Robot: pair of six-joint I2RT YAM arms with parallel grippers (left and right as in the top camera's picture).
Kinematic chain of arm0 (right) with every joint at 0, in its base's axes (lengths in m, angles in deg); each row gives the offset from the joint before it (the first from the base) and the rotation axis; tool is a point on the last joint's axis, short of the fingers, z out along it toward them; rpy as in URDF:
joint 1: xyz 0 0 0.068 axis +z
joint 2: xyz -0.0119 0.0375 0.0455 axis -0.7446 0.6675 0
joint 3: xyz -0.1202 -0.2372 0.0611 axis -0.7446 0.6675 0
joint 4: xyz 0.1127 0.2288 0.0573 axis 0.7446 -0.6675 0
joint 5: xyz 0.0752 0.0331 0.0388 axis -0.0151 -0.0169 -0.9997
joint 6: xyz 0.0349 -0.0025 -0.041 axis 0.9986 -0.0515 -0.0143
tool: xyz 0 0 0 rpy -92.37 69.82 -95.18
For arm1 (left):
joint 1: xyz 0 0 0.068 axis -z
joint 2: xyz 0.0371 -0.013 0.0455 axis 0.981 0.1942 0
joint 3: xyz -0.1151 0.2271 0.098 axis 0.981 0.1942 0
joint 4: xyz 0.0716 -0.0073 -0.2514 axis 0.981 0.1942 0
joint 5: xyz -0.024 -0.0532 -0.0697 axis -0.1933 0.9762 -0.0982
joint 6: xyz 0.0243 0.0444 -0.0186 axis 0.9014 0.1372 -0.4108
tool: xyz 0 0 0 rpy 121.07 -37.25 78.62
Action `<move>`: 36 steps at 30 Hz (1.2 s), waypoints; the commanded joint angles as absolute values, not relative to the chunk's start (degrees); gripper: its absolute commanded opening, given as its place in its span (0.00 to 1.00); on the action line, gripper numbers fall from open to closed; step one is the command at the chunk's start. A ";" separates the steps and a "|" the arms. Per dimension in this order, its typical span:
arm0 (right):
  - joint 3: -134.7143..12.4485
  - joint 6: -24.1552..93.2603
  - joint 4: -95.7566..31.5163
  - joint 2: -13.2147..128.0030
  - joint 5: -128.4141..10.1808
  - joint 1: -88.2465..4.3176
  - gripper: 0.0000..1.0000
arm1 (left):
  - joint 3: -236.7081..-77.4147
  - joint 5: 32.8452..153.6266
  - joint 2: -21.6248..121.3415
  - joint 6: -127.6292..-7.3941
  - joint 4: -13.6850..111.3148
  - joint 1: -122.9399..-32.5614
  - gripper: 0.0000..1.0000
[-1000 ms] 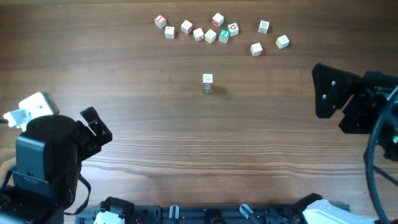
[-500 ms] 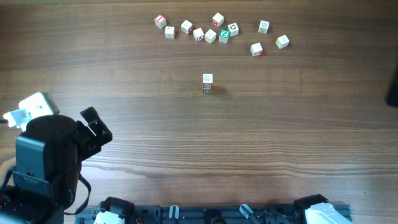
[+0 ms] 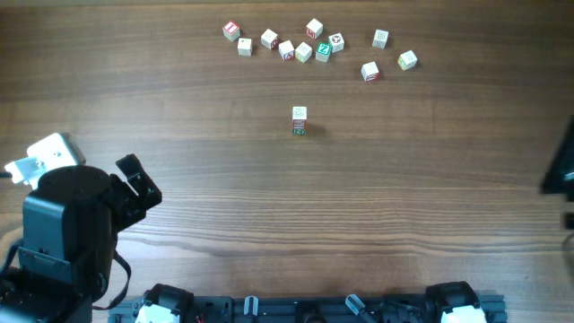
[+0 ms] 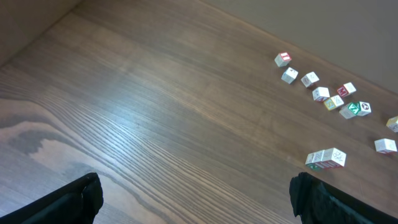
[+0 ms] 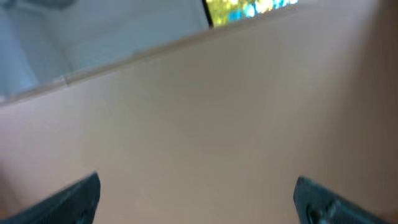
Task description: Form a tower
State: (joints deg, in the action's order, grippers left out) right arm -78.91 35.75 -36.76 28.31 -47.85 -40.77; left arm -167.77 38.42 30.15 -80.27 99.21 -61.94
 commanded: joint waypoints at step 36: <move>12.45 46.51 1.86 -13.19 -42.73 -48.16 1.00 | -167.82 37.65 30.18 -81.25 99.12 -62.20 1.00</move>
